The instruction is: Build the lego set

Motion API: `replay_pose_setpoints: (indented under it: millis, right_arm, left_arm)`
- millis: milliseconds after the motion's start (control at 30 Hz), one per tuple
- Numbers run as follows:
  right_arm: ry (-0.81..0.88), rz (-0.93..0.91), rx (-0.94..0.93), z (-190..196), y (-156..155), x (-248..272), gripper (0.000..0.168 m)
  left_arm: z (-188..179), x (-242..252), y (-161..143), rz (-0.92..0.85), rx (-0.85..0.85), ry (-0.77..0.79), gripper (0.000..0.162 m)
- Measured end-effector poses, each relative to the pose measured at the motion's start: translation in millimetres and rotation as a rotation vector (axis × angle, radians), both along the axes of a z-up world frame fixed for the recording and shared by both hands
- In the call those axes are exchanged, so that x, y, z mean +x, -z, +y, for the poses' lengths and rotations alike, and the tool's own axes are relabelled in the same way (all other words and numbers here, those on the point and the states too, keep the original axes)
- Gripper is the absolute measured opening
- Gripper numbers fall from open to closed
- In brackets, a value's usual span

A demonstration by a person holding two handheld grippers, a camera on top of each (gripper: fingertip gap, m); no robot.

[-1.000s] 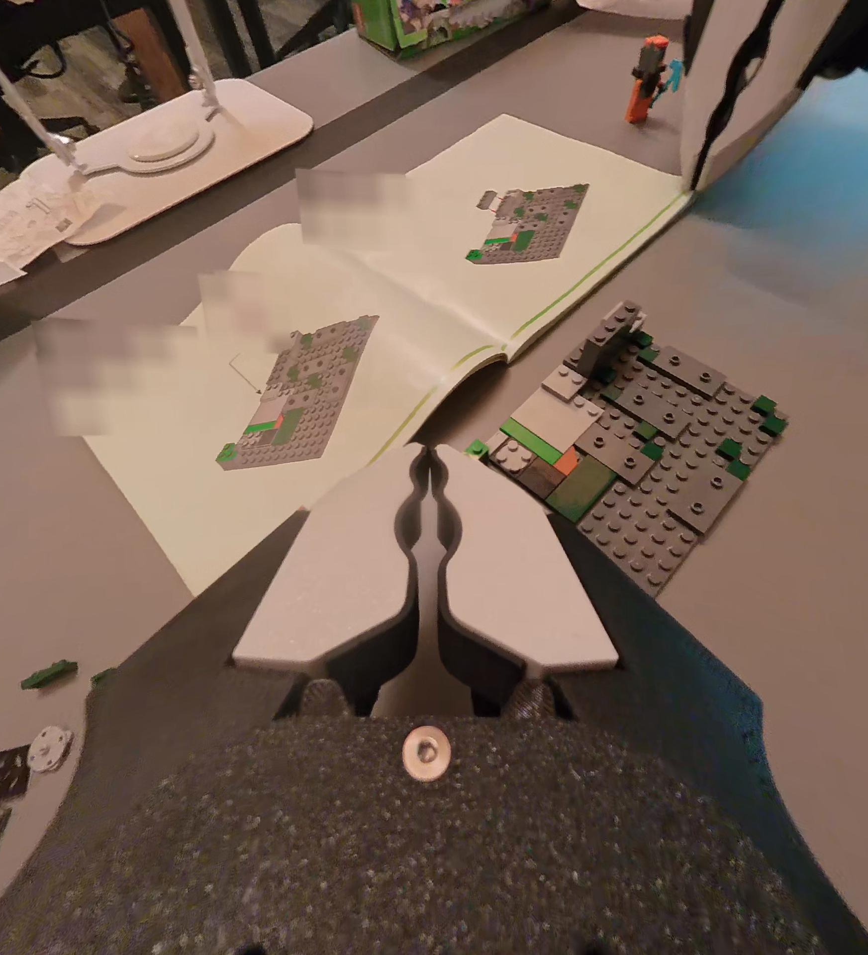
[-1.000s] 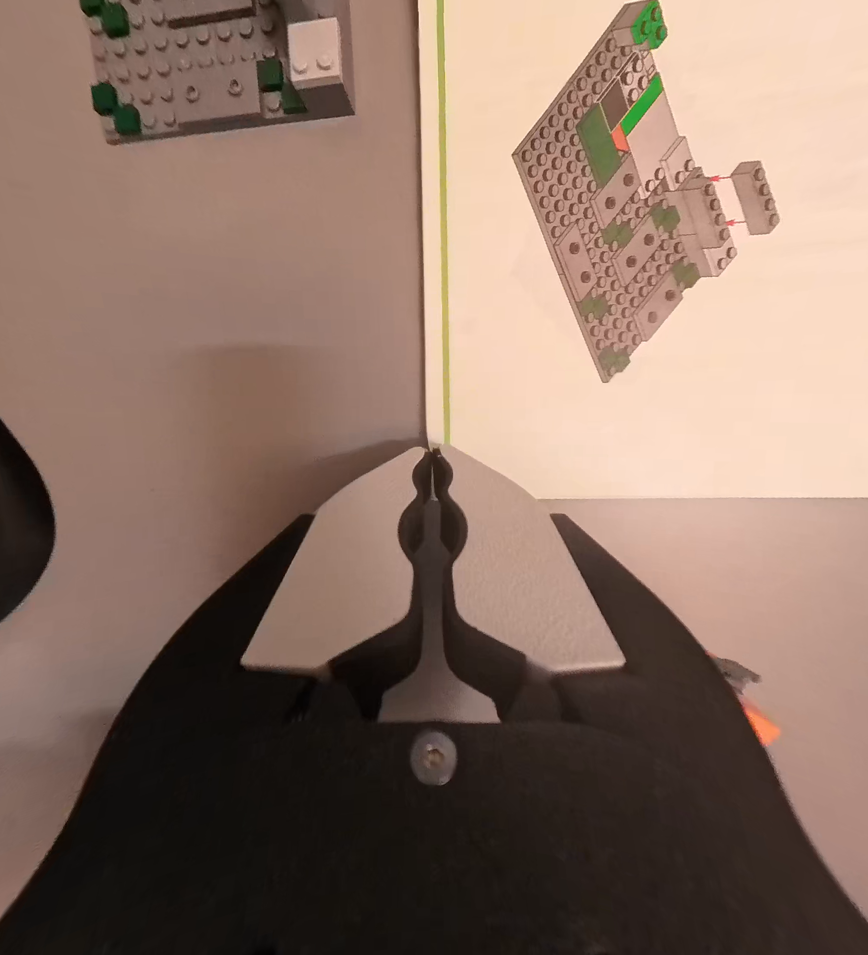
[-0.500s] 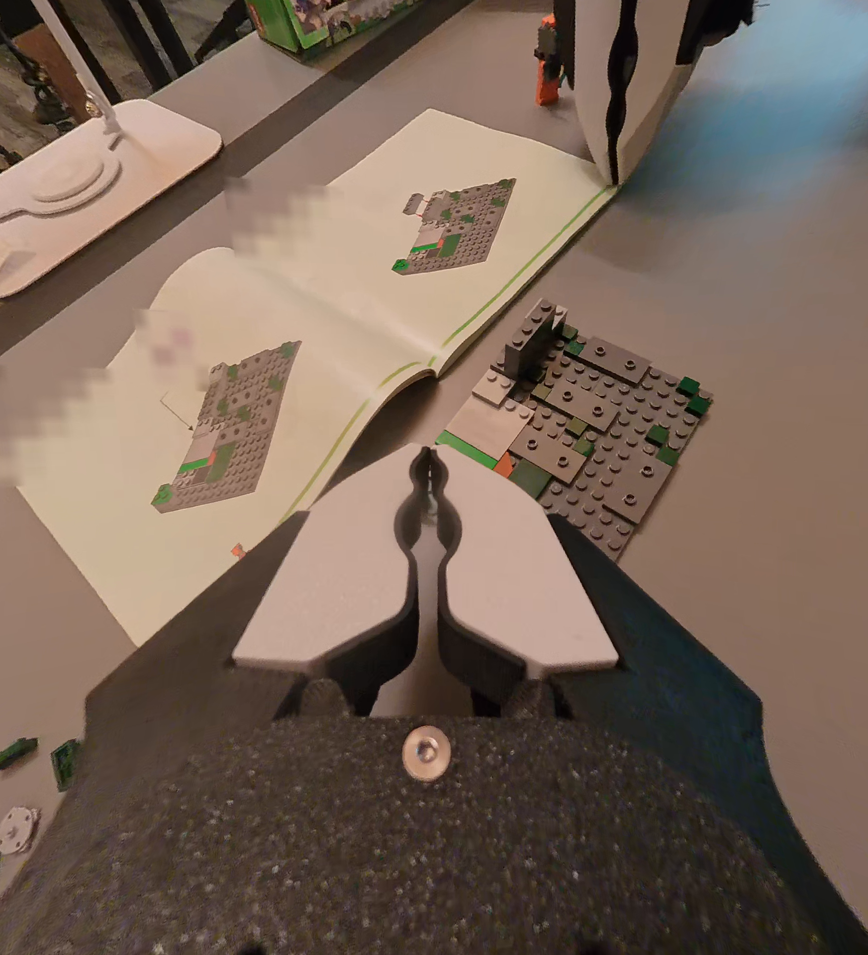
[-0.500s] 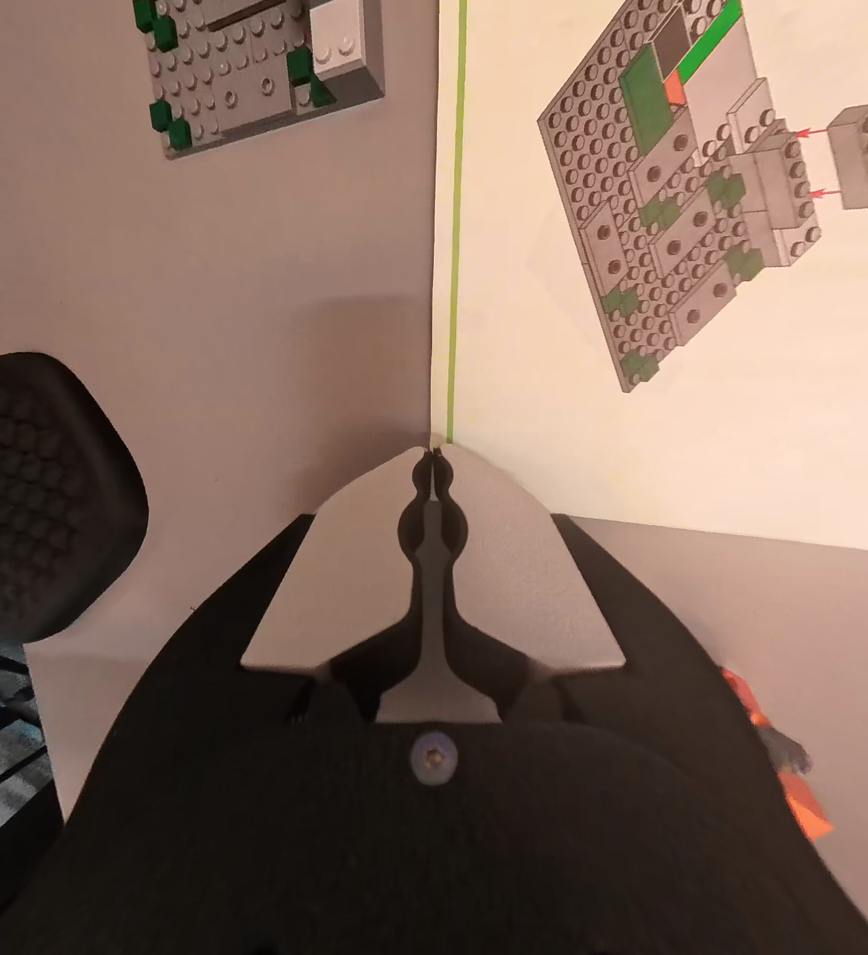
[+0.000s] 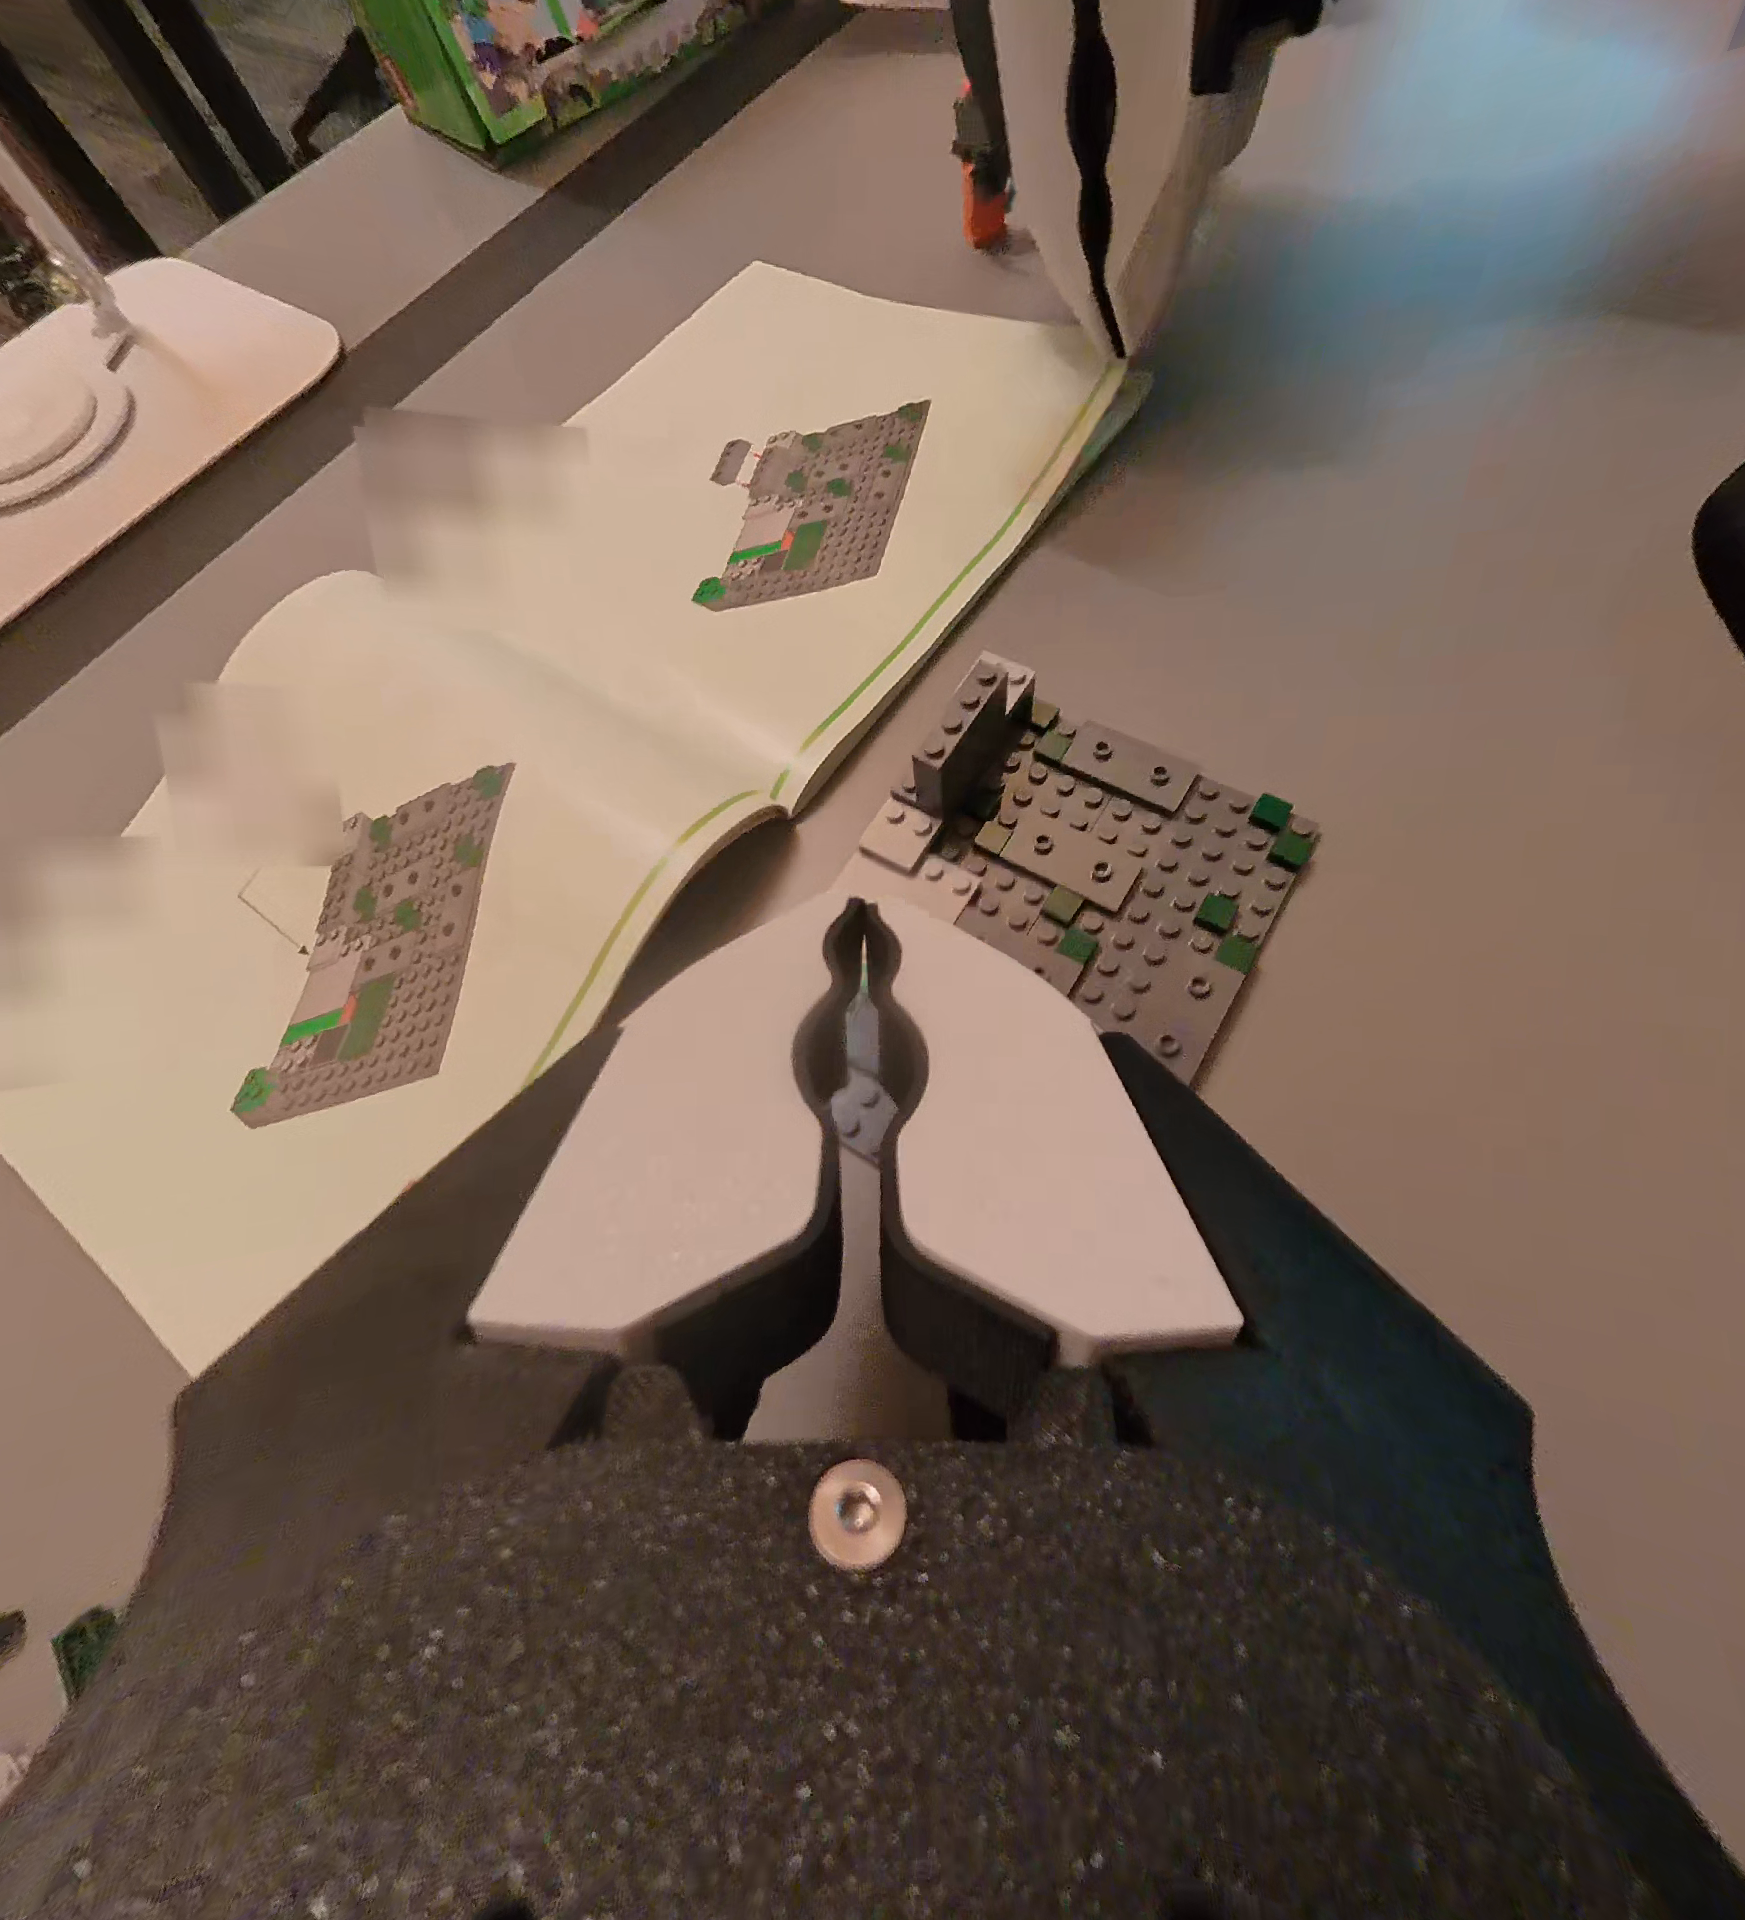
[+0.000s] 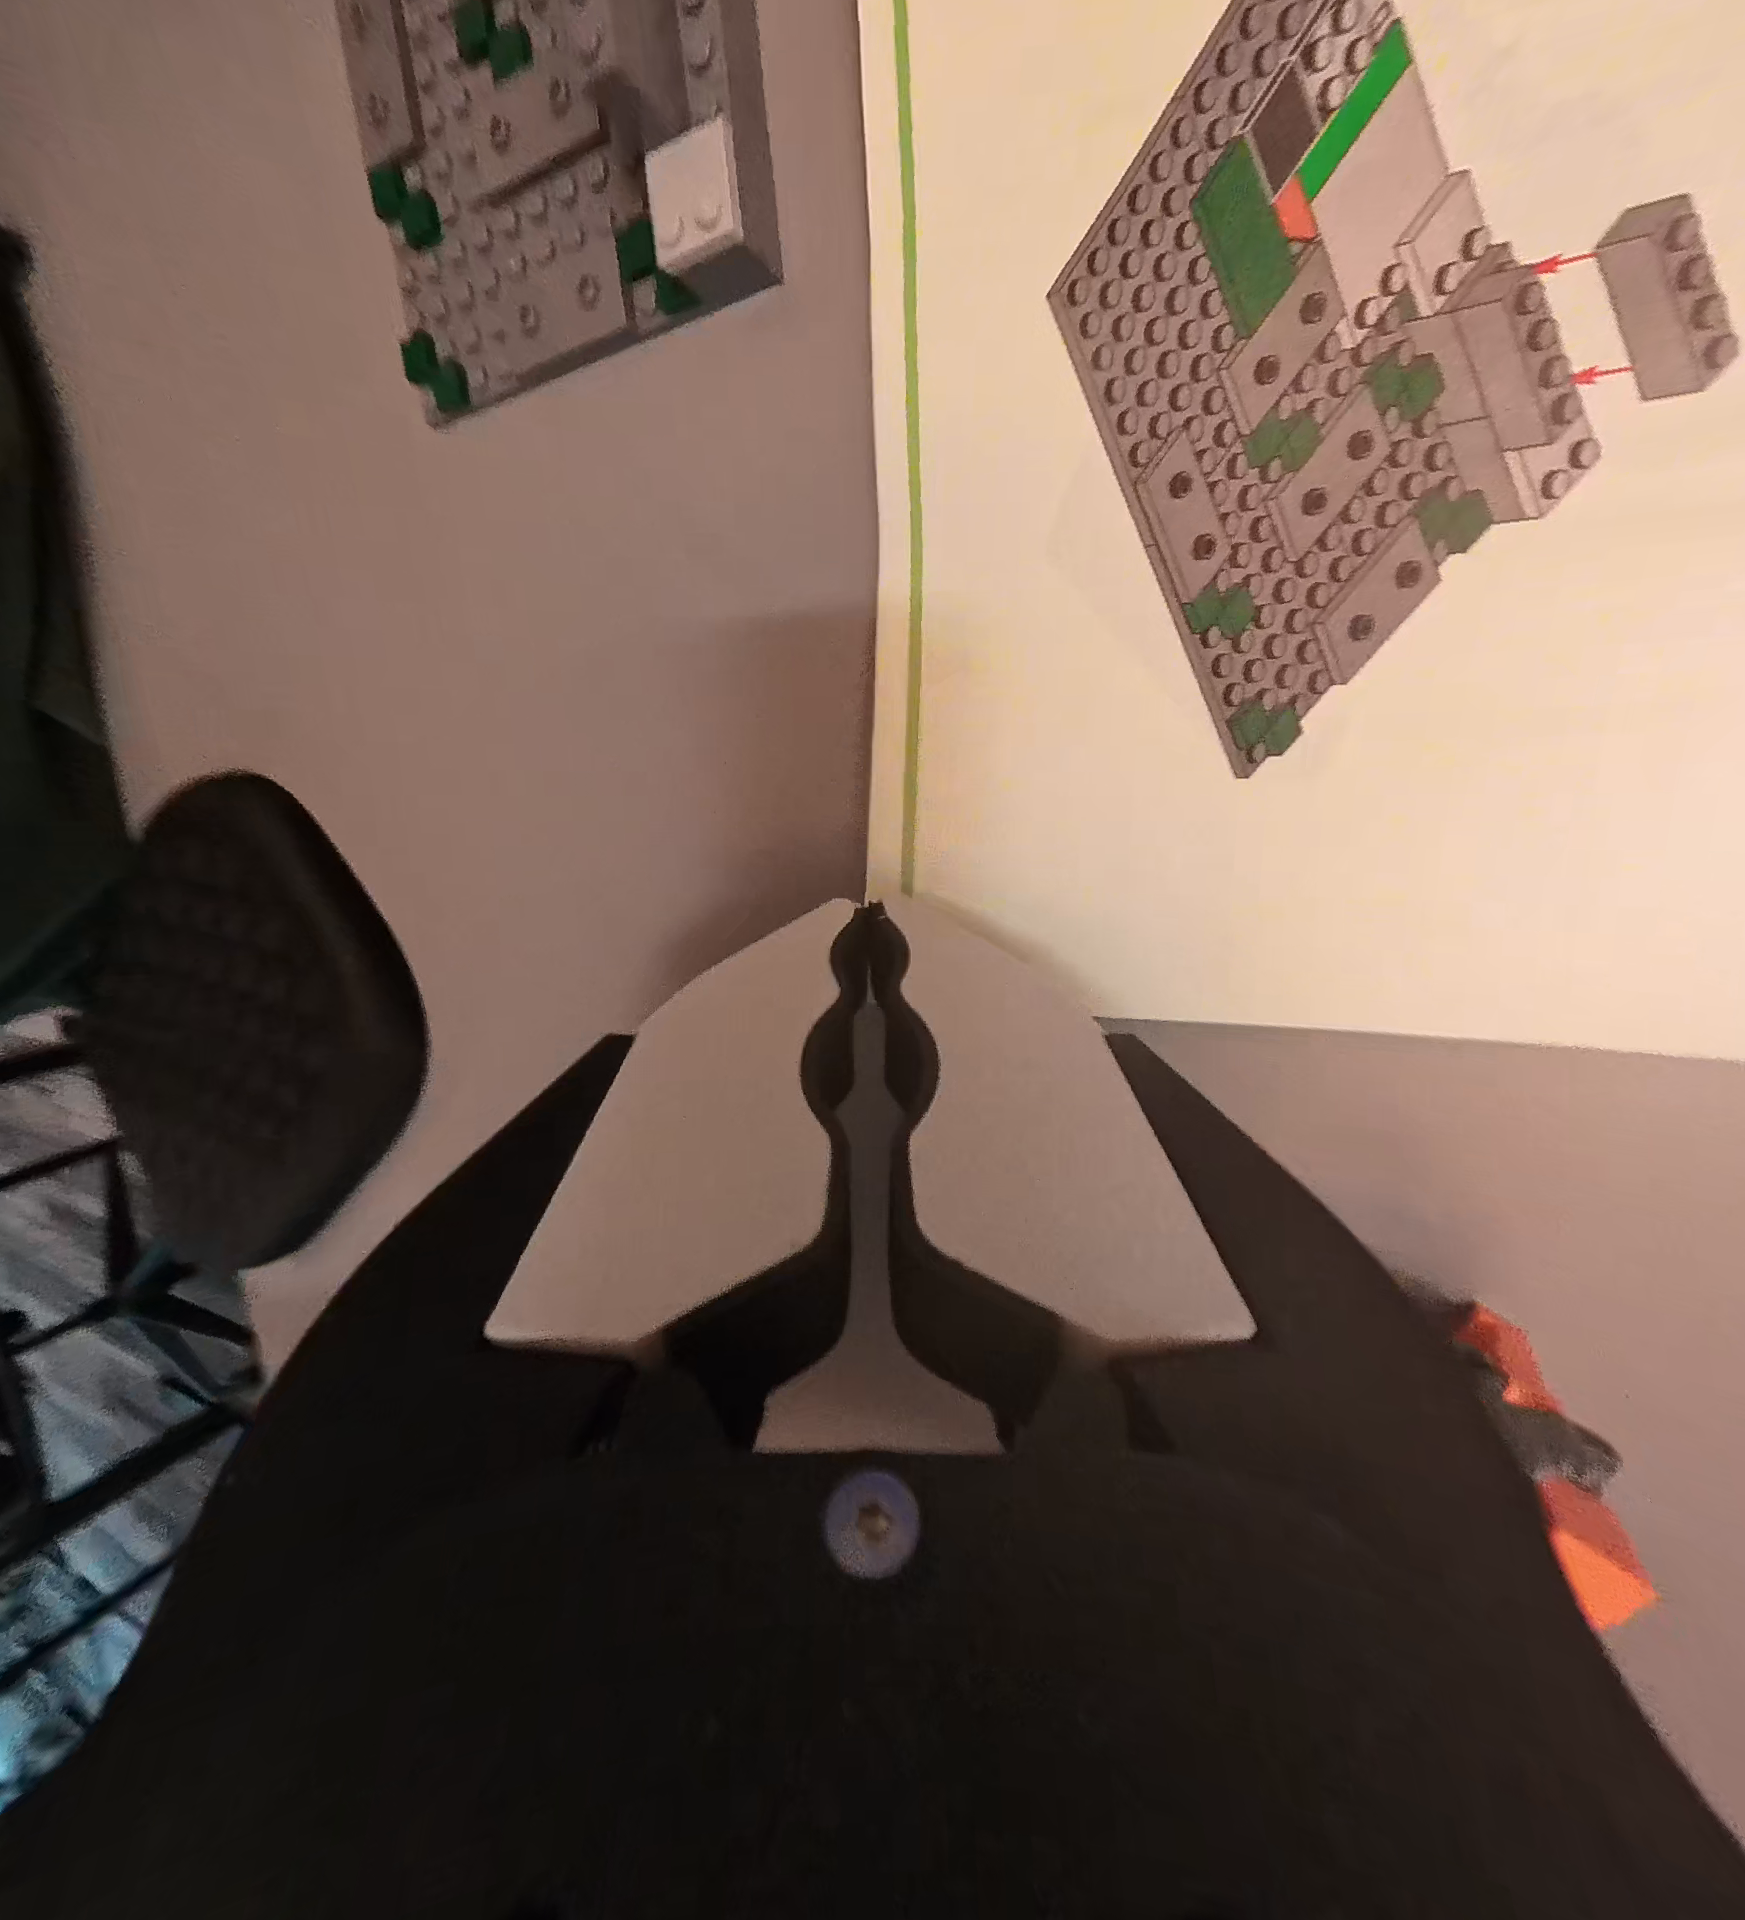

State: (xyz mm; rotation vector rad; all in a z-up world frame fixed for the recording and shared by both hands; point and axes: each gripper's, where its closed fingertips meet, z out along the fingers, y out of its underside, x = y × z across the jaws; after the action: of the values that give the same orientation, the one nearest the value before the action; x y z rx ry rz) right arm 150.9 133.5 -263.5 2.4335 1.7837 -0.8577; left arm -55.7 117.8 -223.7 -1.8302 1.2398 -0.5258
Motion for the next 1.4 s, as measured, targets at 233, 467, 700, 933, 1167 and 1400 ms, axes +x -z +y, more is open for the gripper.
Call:
replay_pose_setpoints:
  millis: [233, 467, 700, 933, 1167, 1400]
  right_arm:
    - [0.092, 0.103, -0.060, 9, -27, -6, 0.000]
    - [0.118, 0.206, -0.076, 16, -58, -18, 0.000]
    - [0.064, 0.054, 0.183, 27, -32, 0, 0.005]
    - [-0.133, -0.045, 0.514, 14, 8, 5, 0.034]
    - [-0.209, -0.094, 0.585, 15, 17, 3, 0.002]
    - [-0.105, -0.041, 0.305, 11, 10, 2, 0.000]
  left_arm:
    - [9, 36, -18, 0.025, 0.033, 0.051, 0.008]
    - [26, 102, -25, 0.039, 0.074, 0.191, 0.021]
    - [37, 134, -8, 0.158, 0.108, 0.269, 0.021]
    - [39, 117, 0, 0.167, 0.107, 0.211, 0.018]
    - [36, 111, 0, 0.172, 0.108, 0.190, 0.017]
    - [33, 114, 3, 0.172, 0.098, 0.199, 0.017]
